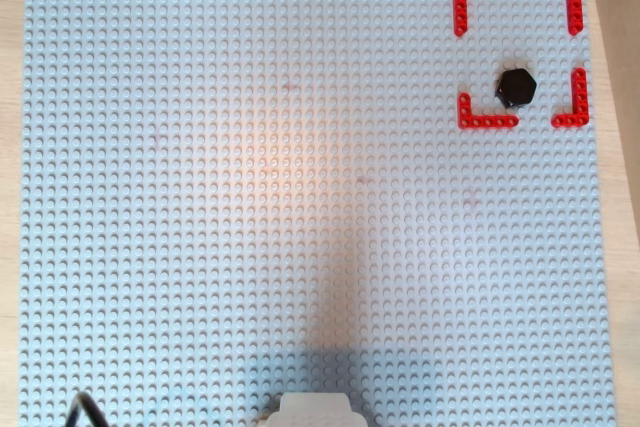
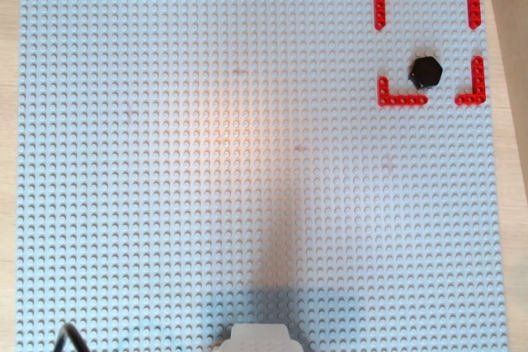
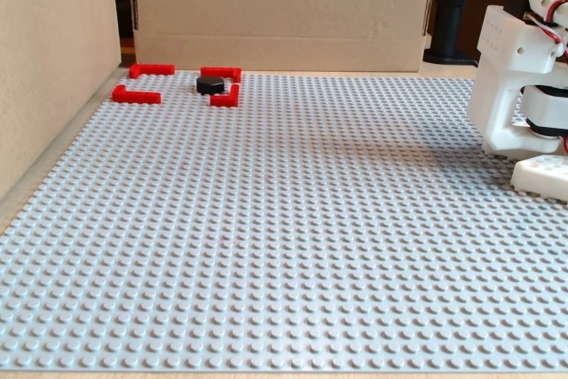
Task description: Grab the Lego and store it in red box
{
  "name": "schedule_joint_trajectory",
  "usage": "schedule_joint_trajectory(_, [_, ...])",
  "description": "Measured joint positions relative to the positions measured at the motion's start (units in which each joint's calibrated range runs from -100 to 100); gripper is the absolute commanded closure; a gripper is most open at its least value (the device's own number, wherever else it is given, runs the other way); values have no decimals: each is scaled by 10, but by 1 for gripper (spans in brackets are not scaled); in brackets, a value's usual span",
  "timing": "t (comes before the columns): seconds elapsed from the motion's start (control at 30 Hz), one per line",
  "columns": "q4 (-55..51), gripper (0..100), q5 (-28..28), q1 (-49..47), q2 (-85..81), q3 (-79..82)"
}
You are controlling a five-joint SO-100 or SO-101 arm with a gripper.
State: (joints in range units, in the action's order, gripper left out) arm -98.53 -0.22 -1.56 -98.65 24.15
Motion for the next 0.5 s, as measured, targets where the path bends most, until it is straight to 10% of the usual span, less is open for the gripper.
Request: schedule_joint_trajectory(0.5, [0, 99, 0, -6, 0, 0])
